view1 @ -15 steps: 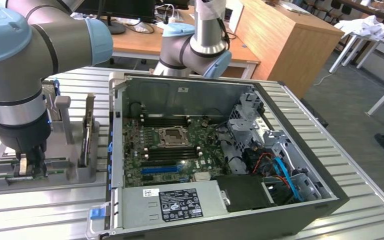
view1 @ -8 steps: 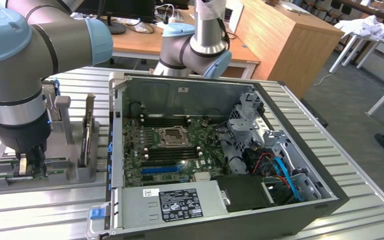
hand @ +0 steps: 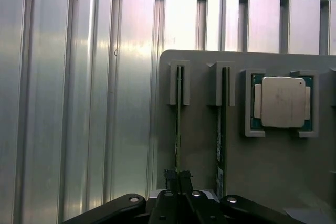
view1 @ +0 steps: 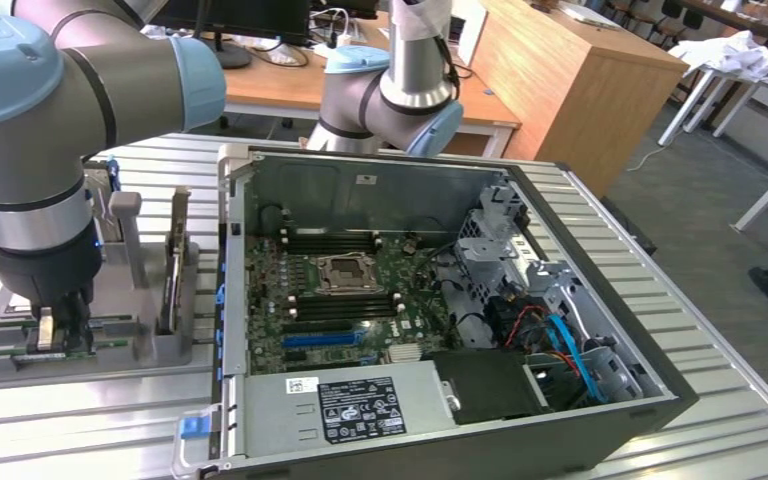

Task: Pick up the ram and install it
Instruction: 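Pick up the ram and move it above insertion slot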

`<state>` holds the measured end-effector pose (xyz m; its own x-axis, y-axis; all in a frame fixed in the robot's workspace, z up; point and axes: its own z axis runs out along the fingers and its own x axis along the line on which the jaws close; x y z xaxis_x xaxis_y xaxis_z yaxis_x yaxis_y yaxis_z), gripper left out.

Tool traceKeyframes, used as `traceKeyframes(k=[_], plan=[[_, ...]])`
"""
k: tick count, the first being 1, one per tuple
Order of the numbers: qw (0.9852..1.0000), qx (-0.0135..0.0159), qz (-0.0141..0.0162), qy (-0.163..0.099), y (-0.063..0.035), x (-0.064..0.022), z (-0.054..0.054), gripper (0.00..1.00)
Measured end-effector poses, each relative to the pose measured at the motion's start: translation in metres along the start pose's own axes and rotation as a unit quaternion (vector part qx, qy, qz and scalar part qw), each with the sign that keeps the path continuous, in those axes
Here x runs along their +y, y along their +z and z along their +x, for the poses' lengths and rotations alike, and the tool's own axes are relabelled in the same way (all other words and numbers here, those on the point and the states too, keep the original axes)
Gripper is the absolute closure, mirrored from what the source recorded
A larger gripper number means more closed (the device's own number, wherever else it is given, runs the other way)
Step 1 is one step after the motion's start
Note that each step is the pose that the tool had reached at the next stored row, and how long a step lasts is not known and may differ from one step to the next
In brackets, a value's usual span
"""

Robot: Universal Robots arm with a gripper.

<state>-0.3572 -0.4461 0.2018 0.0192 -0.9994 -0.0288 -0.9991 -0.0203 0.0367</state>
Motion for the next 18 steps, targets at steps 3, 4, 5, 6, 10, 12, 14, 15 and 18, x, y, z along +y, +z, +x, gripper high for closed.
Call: traceKeyframes(k=[3, 4, 5, 6, 10, 12, 14, 15, 18], plan=[[1.0000, 0.0000, 0.0000, 0.000, -0.0005, 0.0000, 0.0000, 0.89], [1.0000, -0.0001, 0.0000, 0.000, -0.0005, 0.0000, 0.0000, 0.89], [1.0000, -0.0001, 0.0000, 0.000, -0.0005, 0.0000, 0.0000, 0.89], [1.0000, 0.0000, 0.0000, 0.000, -0.0006, 0.0000, 0.0000, 0.89], [1.0000, 0.0001, -0.0001, 0.000, -0.0012, 0.0001, 0.0000, 0.89], [1.0000, 0.0001, -0.0001, 0.001, -0.0027, 0.0002, 0.0000, 0.89], [1.0000, 0.0000, -0.0001, 0.001, -0.0048, 0.0002, -0.0001, 0.89], [1.0000, 0.0000, 0.0000, 0.001, -0.0060, 0.0003, -0.0002, 0.89], [1.0000, 0.0000, 0.0000, 0.001, -0.0103, 0.0004, -0.0003, 0.89]])
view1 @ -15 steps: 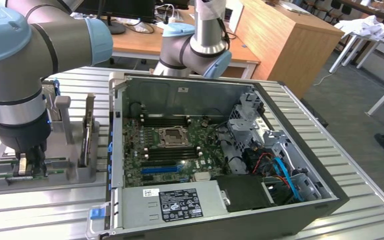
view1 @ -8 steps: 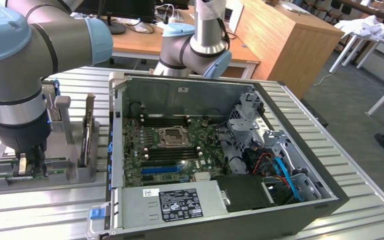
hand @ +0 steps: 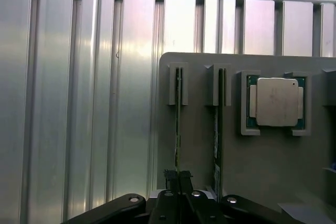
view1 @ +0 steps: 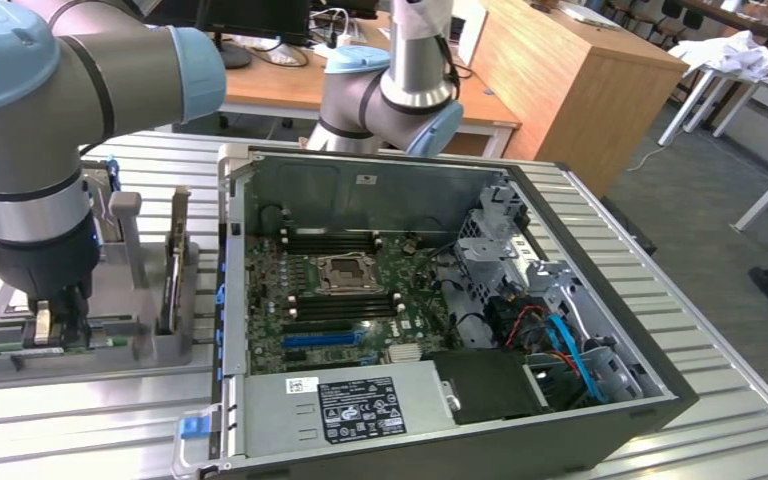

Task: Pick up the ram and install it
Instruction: 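Pick up the ram and move it above insertion slot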

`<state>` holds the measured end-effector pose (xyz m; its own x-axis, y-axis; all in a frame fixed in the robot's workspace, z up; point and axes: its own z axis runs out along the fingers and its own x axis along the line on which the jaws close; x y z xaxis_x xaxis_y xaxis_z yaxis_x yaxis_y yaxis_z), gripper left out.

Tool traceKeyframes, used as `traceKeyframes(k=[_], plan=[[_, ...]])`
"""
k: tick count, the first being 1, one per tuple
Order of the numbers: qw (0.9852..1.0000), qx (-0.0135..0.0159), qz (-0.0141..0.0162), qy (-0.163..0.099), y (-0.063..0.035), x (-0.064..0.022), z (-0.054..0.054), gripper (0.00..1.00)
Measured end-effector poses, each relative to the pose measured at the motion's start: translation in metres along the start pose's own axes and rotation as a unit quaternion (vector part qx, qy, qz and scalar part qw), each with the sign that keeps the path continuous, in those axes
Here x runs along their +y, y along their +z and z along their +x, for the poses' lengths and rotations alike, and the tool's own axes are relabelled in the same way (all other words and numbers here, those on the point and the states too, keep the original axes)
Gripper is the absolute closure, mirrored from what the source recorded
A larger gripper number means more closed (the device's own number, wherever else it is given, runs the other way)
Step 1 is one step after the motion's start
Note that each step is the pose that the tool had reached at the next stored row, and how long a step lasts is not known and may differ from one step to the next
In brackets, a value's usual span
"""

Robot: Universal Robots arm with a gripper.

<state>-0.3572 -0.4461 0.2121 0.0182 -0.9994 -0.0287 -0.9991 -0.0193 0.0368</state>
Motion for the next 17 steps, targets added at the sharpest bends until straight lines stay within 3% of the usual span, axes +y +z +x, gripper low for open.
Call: traceKeyframes(k=[17], plan=[[1.0000, 0.0000, 0.0000, 0.000, -0.0311, 0.0011, -0.001, 0.89]])
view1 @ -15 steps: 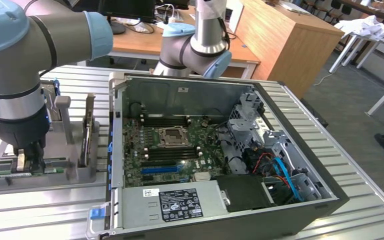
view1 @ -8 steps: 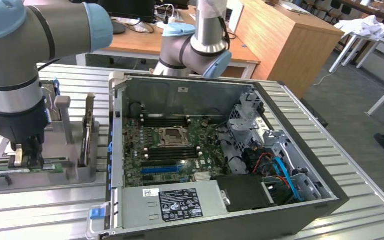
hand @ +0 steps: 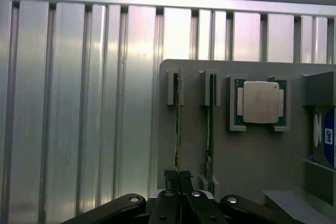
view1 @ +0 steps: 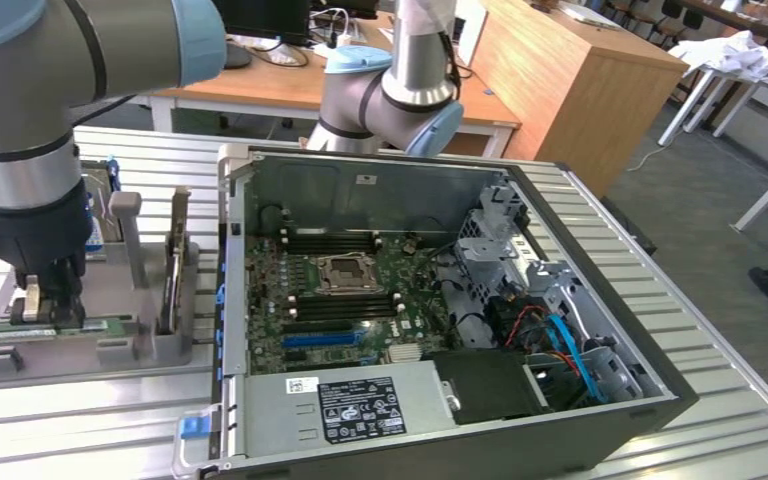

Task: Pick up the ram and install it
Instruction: 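Pick up the ram and move it above insertion slot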

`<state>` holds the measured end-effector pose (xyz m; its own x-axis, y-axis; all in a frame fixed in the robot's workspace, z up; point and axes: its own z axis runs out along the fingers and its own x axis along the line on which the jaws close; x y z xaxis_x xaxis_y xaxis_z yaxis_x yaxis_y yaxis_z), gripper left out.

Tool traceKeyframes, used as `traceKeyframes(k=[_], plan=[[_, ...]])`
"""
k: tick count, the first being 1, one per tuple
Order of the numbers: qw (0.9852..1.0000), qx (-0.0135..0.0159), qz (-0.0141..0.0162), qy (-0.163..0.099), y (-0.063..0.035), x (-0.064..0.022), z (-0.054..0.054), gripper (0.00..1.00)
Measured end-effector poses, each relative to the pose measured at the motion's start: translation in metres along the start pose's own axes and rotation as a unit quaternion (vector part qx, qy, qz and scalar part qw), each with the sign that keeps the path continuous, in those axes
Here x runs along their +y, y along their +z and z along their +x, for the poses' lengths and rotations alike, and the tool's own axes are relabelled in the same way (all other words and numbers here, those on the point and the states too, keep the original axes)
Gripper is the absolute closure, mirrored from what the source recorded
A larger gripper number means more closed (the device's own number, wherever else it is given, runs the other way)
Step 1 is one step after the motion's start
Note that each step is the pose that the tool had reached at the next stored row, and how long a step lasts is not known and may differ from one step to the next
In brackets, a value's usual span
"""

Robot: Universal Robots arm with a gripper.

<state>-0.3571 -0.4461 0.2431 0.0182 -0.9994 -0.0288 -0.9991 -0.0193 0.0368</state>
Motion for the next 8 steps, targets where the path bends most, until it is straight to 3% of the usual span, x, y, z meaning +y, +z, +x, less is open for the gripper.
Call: traceKeyframes(k=[8], plan=[[1.0000, 0.0000, 0.0000, 0.000, -0.0197, 0.0007, -0.001, 0.89]])
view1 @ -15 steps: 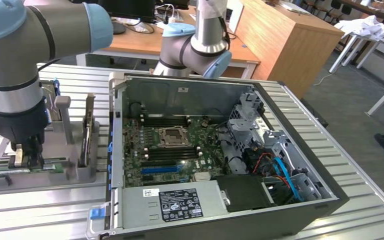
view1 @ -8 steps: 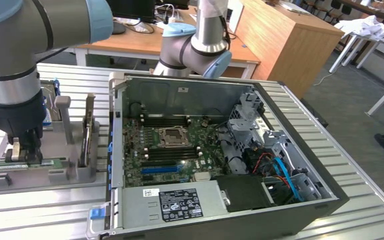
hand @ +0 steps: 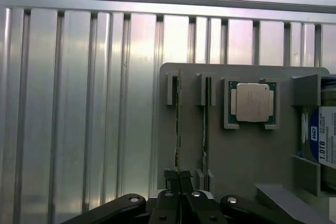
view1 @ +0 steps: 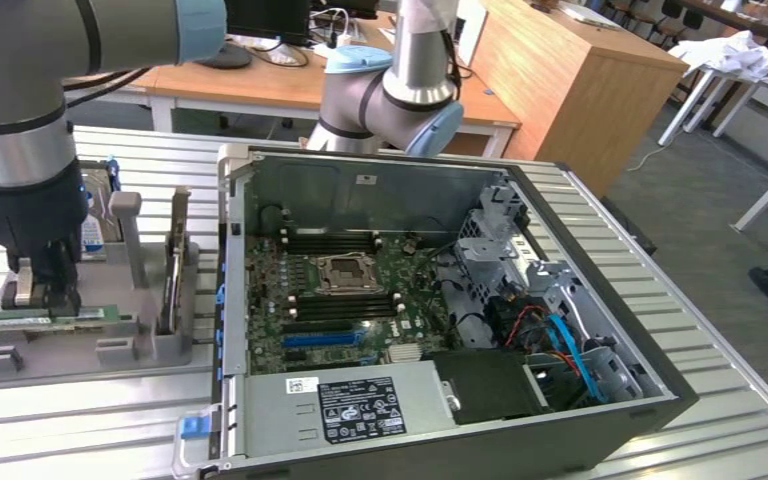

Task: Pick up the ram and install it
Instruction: 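Pick up the ram and move it above insertion slot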

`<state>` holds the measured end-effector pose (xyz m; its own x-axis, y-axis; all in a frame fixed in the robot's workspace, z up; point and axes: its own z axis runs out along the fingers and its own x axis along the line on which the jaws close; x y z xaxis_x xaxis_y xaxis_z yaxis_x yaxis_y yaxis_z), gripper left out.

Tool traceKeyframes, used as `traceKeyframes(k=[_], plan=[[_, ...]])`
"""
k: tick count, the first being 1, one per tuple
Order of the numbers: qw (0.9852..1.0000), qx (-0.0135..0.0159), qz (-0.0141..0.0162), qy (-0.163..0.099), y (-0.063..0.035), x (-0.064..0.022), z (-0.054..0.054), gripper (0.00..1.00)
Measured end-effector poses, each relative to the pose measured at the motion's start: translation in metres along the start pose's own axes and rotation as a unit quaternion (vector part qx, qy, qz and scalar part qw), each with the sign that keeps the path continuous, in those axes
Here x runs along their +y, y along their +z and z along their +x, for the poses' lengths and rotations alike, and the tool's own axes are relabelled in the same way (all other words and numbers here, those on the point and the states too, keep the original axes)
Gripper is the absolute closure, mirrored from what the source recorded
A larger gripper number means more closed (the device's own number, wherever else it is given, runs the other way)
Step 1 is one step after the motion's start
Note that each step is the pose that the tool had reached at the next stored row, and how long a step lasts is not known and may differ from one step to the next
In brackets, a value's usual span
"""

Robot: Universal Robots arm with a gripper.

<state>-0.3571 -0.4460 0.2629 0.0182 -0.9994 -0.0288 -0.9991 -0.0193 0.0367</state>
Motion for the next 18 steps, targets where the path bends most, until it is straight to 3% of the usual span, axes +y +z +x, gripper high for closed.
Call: traceKeyframes(k=[18], plan=[[1.0000, 0.0000, 0.0000, 0.000, -0.0453, 0.0017, -0.001, 0.89]])
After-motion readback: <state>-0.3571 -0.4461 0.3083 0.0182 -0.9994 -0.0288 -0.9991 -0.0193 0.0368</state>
